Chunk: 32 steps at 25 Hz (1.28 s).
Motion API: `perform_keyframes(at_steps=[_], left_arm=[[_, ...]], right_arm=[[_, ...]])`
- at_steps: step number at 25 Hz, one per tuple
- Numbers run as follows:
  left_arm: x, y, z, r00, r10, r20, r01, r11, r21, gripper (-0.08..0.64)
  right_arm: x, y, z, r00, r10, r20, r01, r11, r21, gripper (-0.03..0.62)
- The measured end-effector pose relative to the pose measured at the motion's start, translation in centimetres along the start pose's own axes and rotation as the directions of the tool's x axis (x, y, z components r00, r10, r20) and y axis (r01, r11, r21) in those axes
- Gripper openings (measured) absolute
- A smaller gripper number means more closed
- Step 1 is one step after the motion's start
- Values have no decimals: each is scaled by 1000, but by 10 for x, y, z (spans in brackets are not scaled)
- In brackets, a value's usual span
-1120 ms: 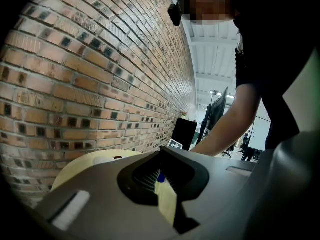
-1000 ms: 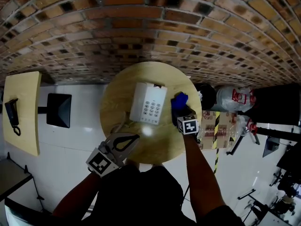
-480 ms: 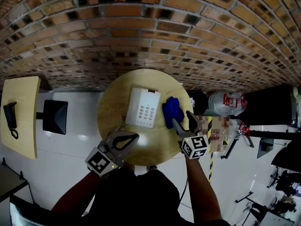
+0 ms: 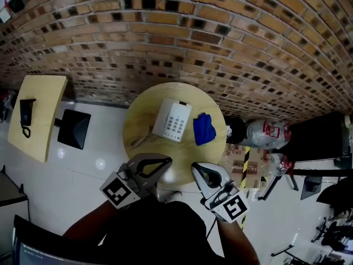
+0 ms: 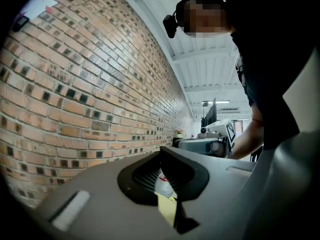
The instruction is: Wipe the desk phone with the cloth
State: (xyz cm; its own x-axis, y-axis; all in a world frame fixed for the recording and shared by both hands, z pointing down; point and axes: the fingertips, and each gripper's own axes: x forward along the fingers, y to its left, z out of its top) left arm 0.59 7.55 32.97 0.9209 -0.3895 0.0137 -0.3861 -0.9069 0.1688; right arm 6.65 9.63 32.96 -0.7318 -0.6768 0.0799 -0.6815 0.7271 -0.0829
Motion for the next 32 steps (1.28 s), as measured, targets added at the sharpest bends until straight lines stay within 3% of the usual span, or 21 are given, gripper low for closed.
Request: perform_keyframes(at_steps=[4, 10, 19, 32], left_arm=[[-18, -47, 10, 999, 36, 20, -37, 998, 45, 3], [-30, -95, 14, 998, 54, 21, -55, 996, 66, 3], [-38, -92, 38, 998, 11, 58, -16, 995, 98, 3], [-40, -93, 32, 999, -10, 48, 6, 995, 96, 3]], right_arm=[[-31, 48, -2, 999, 44, -11, -45, 999, -18, 2], [-56, 74, 8, 999, 35, 5, -35, 999, -12, 2], [-41, 73, 38, 996, -22, 83, 26, 999, -47, 2], [-35, 83, 32, 999, -32, 40, 33, 999, -35, 2]])
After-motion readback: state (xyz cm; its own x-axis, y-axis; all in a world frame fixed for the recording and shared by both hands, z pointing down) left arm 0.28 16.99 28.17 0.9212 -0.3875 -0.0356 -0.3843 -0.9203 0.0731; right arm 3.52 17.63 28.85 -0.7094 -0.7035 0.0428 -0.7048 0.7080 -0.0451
